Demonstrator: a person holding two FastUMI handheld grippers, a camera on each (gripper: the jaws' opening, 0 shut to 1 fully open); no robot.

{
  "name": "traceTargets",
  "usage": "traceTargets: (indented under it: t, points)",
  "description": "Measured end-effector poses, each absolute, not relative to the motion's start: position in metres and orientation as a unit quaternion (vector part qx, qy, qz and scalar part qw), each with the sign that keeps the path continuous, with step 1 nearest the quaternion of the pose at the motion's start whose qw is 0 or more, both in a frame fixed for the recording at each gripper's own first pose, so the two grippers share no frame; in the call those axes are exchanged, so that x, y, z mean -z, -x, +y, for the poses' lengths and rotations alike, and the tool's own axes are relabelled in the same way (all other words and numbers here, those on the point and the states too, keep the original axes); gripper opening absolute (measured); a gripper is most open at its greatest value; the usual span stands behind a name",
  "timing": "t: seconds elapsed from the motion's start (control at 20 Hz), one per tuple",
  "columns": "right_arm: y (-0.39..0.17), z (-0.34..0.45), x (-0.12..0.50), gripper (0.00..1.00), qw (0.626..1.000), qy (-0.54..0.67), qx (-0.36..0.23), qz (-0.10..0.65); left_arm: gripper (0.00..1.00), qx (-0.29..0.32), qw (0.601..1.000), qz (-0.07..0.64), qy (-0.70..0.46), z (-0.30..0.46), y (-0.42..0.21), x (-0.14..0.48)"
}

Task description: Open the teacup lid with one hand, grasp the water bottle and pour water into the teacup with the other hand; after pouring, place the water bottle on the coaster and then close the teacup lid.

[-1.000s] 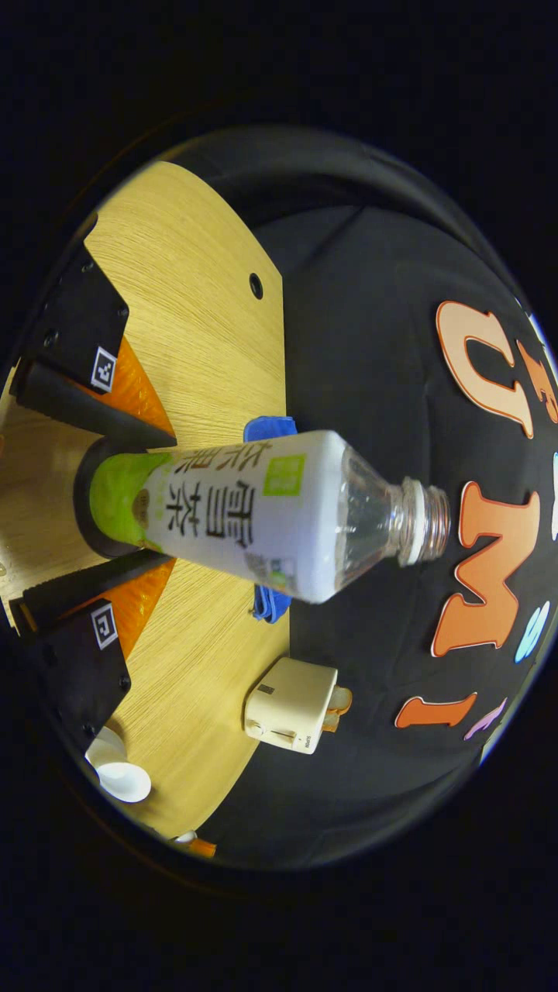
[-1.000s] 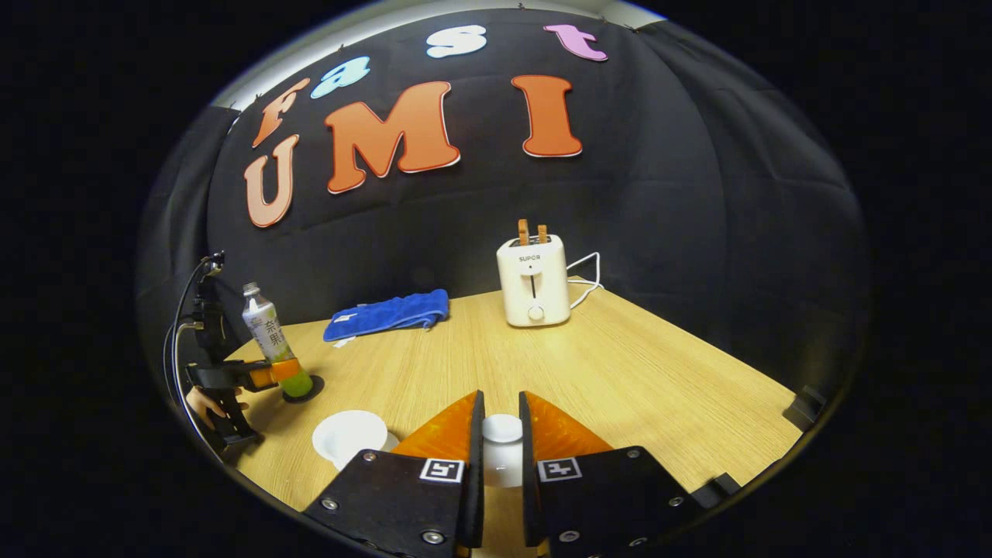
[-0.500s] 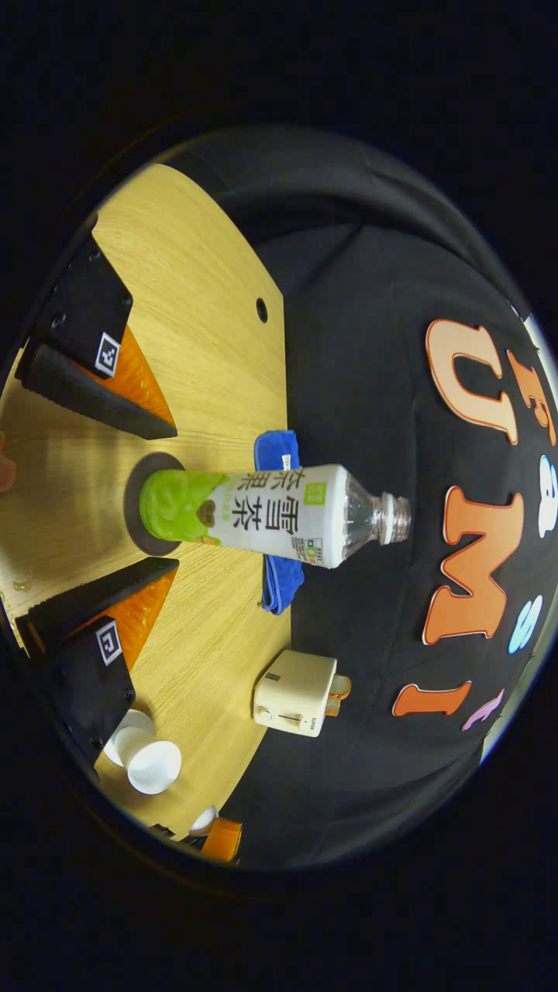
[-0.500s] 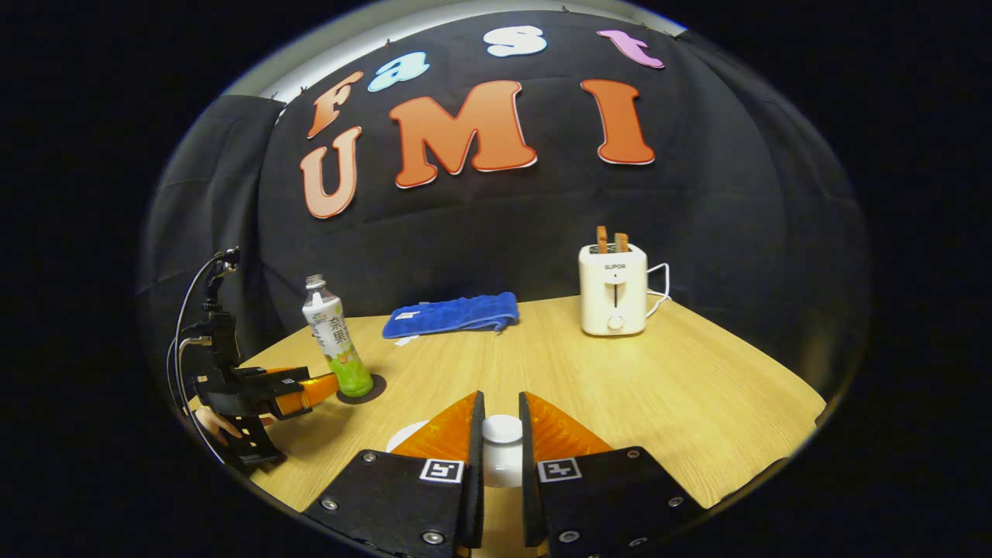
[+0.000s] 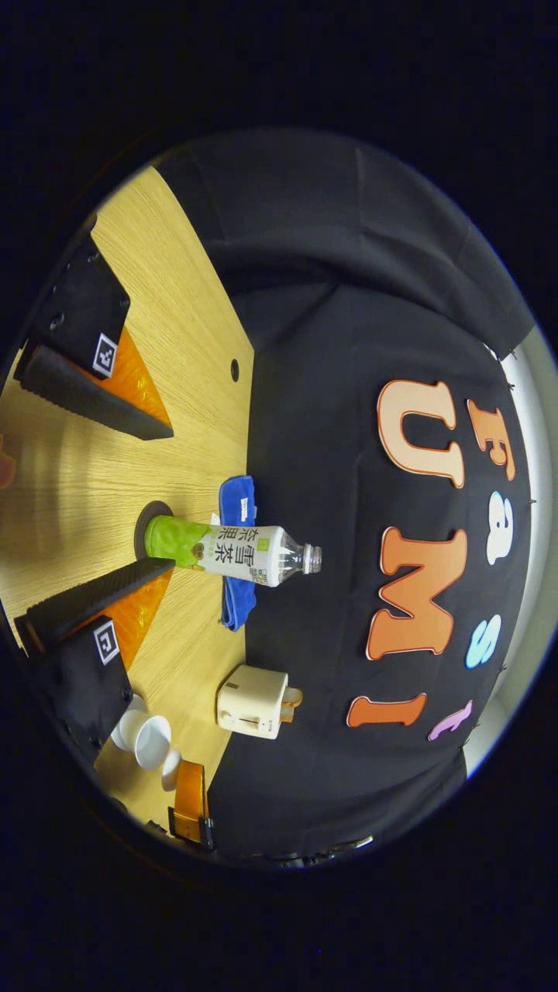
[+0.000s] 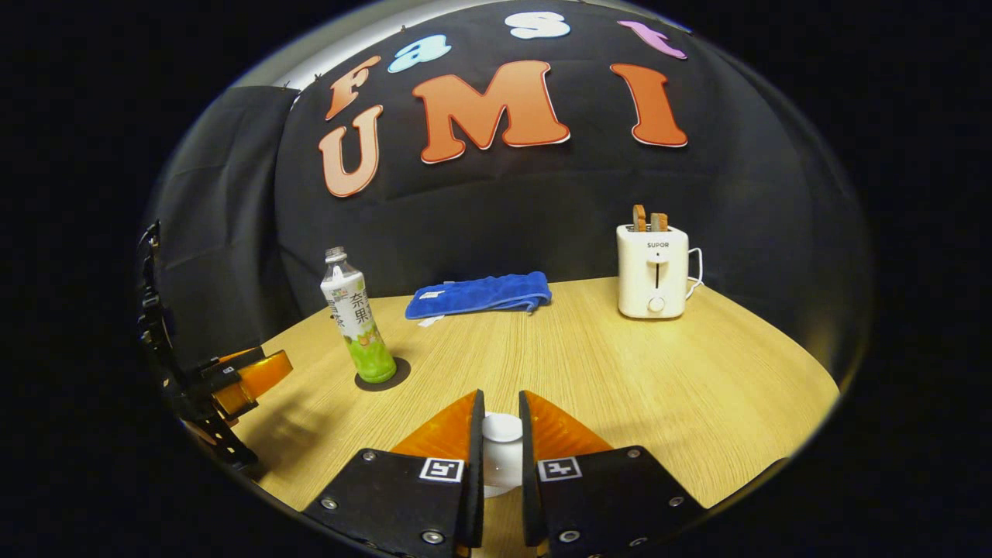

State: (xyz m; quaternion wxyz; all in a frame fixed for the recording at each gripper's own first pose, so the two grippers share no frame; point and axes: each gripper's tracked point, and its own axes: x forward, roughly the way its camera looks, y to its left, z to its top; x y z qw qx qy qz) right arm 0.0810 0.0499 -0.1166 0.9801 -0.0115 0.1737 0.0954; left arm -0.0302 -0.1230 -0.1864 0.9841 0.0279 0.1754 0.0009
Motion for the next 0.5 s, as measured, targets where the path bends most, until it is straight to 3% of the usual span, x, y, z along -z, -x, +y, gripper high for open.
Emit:
traceTargets:
  t: [0.5]
  points:
    - [-0.086,0.071,0.142,0.23,0.973,0.045,-0.115,0.196,0.98,-0.008,0.984,0.178,-0.031,-0.115,0.04,0.184]
